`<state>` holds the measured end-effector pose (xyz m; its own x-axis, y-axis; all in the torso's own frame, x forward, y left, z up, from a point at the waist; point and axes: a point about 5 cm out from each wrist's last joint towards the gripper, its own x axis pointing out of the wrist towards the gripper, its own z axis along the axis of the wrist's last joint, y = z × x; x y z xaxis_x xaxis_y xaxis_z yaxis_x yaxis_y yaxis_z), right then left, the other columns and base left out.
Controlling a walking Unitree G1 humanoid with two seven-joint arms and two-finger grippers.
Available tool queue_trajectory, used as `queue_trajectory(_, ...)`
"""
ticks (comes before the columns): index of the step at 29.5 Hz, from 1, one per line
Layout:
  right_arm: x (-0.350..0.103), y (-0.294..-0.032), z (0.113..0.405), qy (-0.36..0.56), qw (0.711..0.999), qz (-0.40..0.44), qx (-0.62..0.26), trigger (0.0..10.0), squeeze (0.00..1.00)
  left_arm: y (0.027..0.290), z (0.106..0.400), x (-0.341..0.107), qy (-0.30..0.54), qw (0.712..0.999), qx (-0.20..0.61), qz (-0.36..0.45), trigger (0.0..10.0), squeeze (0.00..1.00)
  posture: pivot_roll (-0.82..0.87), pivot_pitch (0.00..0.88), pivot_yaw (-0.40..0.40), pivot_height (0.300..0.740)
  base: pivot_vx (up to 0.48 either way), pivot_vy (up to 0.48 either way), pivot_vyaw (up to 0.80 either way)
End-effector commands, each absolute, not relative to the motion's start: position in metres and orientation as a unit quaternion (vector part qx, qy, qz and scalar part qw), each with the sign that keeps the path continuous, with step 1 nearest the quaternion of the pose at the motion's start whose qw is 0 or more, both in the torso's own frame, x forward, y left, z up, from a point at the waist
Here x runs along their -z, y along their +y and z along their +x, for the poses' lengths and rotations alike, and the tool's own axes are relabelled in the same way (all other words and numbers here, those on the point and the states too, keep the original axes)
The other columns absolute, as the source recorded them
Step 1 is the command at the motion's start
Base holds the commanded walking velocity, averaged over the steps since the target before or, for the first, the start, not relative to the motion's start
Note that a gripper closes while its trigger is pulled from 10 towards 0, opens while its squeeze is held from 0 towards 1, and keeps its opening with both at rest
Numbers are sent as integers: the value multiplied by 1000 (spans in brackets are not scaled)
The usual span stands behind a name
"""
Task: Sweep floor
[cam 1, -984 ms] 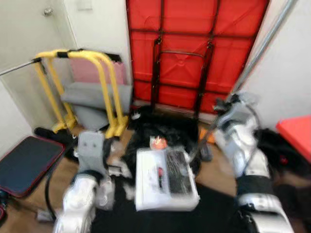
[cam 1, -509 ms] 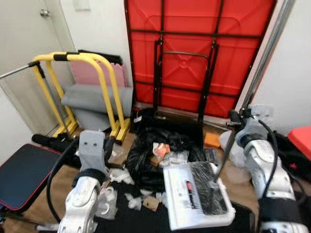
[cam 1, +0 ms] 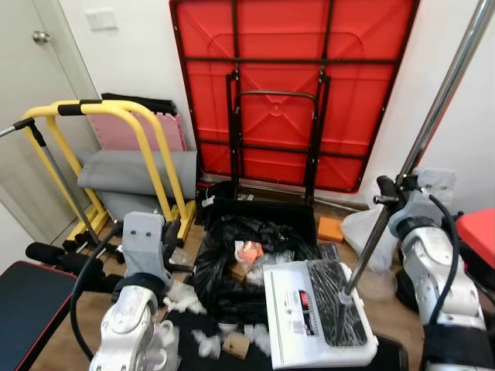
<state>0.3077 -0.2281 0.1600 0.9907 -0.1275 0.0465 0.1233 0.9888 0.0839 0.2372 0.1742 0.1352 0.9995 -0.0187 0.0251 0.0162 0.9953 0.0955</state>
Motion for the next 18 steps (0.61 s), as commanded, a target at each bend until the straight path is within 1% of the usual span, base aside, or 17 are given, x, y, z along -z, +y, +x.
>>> queue_trajectory(1,-178,-227,309,-63,995,48,58,10000,0,175,237,-136,-13,999,4,50,10000,0,-98,18,-47,740,307,0,0)
queue_trajectory(11,-185,-226,311,-70,994,54,58,10000,0,176,237,-136,-13,999,3,51,10000,0,-101,20,-46,740,309,0,0)
queue_trajectory(18,-192,-224,319,-80,994,59,53,10000,0,176,236,-138,-14,999,2,51,10000,0,-94,29,-48,740,311,0,0)
